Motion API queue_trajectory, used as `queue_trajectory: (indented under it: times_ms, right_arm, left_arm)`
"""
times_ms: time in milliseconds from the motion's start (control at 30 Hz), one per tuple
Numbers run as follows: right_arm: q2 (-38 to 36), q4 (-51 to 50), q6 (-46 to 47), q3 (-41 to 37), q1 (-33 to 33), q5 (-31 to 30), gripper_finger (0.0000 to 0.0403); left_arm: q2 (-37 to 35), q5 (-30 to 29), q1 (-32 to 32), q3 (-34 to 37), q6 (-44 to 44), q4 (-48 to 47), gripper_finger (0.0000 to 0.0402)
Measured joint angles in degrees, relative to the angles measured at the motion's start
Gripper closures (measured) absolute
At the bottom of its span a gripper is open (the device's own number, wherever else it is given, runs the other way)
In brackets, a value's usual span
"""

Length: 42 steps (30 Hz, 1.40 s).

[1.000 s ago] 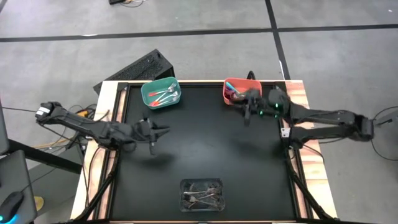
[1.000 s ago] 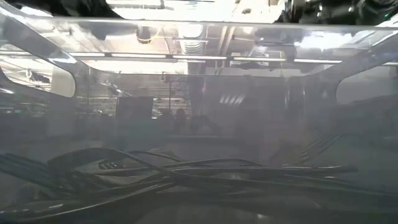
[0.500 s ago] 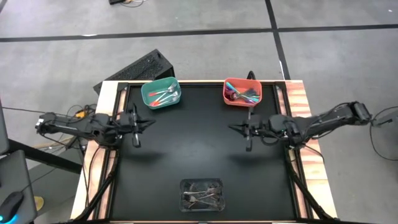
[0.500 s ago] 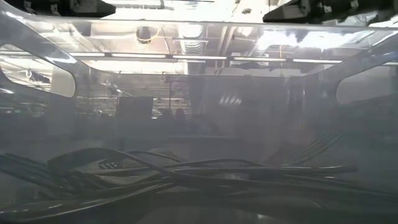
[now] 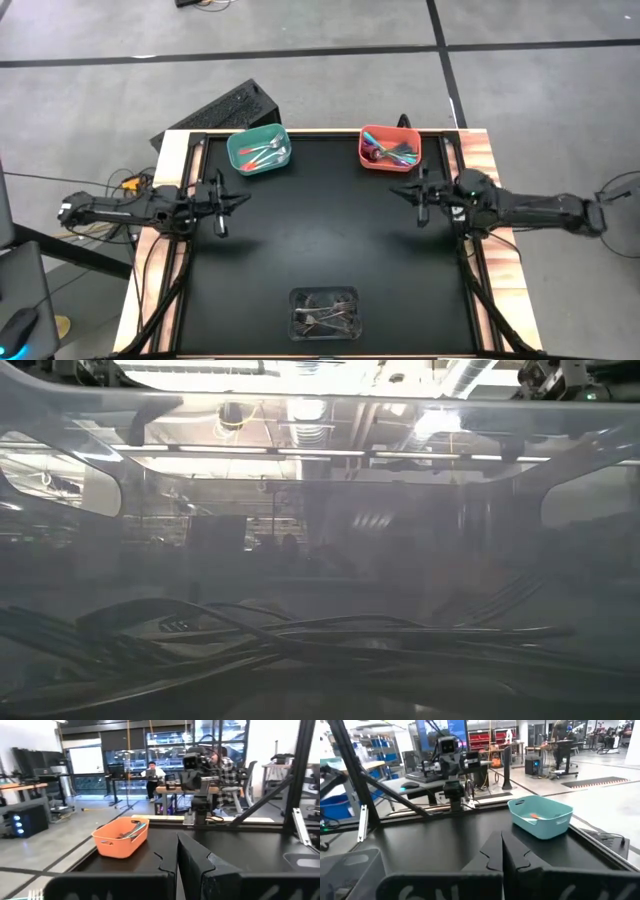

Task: Sort silverware by color (type)
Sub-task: Return to Home Position

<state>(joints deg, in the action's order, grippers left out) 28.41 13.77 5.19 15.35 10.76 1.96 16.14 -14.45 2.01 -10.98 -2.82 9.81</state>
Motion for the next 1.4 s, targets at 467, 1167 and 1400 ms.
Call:
queue_trajectory:
  times_ms: [467, 1167, 1400]
  right_arm:
    - [-14.6, -6.6, 4.4, -6.8, 9.6, 8.5, 0.0396]
    - [-27.2, -8.1, 12.2, -14.9, 7.9, 4.9, 0.0393]
    - [-25.1, -2.7, 10.0, -14.9, -3.5, -2.9, 0.0395]
  left_arm:
    - [-1.1, 5.3, -6.5, 3.7, 3.9, -1.2, 0.0401]
    - [-16.1, 12.5, -12.9, 10.3, 8.6, -4.4, 0.0402]
    - [-15.9, 13.7, -13.8, 10.3, 9.4, -1.8, 0.0402]
